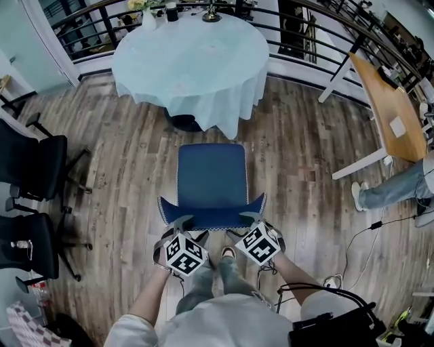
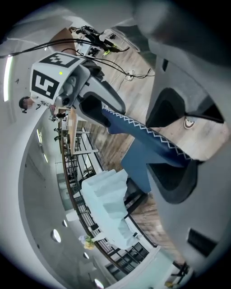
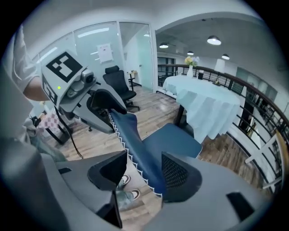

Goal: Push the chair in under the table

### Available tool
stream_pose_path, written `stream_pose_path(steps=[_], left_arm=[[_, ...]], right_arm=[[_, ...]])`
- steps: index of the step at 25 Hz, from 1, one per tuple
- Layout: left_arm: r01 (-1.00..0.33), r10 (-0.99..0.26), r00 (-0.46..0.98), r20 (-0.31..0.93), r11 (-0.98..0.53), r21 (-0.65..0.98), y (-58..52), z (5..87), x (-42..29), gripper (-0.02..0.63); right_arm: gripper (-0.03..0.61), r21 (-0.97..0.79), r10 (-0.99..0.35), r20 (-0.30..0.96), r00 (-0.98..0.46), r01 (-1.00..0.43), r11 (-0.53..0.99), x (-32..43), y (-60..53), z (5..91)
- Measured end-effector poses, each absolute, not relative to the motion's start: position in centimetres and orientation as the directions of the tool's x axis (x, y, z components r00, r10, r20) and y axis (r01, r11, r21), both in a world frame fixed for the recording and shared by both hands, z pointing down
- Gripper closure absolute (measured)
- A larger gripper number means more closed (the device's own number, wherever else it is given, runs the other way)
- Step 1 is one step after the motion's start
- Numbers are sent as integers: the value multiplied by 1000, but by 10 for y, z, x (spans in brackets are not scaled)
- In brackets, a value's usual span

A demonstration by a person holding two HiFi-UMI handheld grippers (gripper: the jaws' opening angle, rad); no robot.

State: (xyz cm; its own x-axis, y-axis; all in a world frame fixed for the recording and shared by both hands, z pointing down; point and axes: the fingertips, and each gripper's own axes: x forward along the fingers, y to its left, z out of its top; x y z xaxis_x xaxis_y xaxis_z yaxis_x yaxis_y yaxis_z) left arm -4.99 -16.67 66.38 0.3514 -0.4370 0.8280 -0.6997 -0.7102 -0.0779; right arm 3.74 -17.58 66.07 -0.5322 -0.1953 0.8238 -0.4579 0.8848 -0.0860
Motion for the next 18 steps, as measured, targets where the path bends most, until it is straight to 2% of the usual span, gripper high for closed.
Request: stream_pose_path(steps=[7,18], left_arm=[[-722,-459,335,823,-687,-89,-171,664,-51,362],[-728,-440,331,835,-682,-70,-175,664,-49,360]], right_arm=[[334,-106,-162,836,-524,-444,890,39,-178,664],[334,-85,-186,825,-533,-443,892,40,-183,664]])
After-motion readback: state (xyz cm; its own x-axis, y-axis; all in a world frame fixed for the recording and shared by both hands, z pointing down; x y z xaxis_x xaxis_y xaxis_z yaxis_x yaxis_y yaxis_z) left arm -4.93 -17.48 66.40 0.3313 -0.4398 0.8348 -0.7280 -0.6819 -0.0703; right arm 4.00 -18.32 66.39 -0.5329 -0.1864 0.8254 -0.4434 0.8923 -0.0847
